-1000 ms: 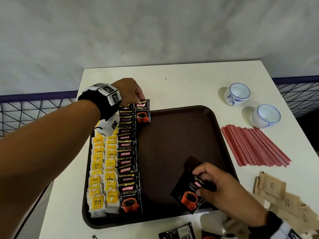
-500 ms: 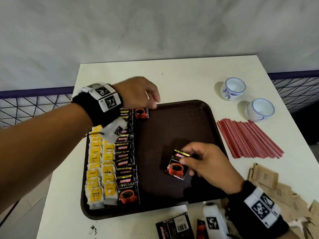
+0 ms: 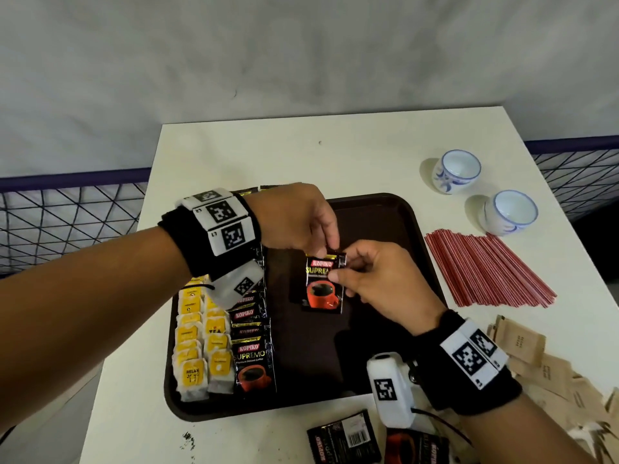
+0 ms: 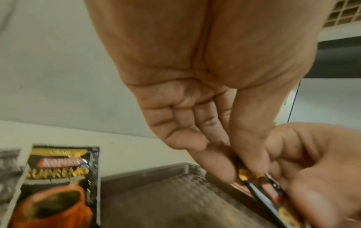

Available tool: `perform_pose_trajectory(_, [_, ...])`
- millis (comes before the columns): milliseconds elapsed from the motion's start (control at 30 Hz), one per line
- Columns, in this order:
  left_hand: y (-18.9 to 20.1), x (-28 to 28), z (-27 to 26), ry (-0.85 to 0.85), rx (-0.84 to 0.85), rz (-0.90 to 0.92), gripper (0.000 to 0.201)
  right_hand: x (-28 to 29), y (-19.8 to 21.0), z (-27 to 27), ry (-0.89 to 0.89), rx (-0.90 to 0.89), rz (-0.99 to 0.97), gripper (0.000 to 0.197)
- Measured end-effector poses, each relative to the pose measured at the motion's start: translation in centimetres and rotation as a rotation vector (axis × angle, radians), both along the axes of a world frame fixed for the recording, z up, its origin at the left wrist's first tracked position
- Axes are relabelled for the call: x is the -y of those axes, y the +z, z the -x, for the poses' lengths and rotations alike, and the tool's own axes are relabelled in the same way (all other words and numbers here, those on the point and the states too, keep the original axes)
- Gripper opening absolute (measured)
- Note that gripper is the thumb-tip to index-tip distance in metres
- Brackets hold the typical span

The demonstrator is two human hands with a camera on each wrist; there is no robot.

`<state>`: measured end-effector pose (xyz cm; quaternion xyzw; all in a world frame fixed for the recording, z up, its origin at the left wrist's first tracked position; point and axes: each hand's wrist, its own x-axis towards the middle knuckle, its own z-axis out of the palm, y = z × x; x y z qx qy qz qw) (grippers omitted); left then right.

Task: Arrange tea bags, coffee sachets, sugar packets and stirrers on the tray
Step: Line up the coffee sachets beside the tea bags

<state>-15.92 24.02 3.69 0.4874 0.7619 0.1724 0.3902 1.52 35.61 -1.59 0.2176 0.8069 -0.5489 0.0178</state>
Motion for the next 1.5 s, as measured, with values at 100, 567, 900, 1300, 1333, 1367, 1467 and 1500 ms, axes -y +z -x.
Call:
perform_pose_trajectory(100, [0.1, 0.0, 2.7, 0.096, -0.106, -0.046, 0.019, -0.2, -0.4, -0.9, -0.046, 0.020, 0.008, 0.012])
perform_pose_trajectory(567, [-2.0, 0.5, 10.3, 0.296, -0.313, 0.027, 0.015, -0.5, -0.9, -10.7, 0.059, 0.191, -0.048, 0.010])
perform_pose_trajectory(900, [-3.0, 0.5, 10.0, 0.326, -0.395, 0.042, 0.012, 5.3, -2.8, -15.2, 0.584, 0.105, -0.616, 0.031])
perform_pose_trajectory(1300, [-3.0, 0.3, 9.5, 0.281, -0.464, 0.072, 0.013, 7.7, -5.3, -15.6, 0.576, 0.025, -0.721, 0.027])
perform_pose_trajectory(1333, [-3.0, 0.3, 9.4, 0.280, -0.466, 0.072, 0.012, 7.7, -5.2, -15.5, 0.569, 0.019, -0.720, 0.031])
perform_pose_trajectory(1367, [-3.0, 0.3, 9.3, 0.280, -0.468, 0.073, 0.011, 7.6, -5.3, -15.4, 0.564, 0.019, -0.716, 0.035])
perform_pose_trajectory(1467, [-3.2, 0.2, 9.1, 0.276, -0.479, 0.082, 0.009, 7.7, -5.6, -15.3, 0.561, 0.019, -0.724, 0.047])
perform_pose_trajectory(1500, [-3.2, 0.3, 9.1, 0.275, -0.484, 0.089, 0.008, 7.7, -5.7, -15.3, 0.561, 0.020, -0.722, 0.049])
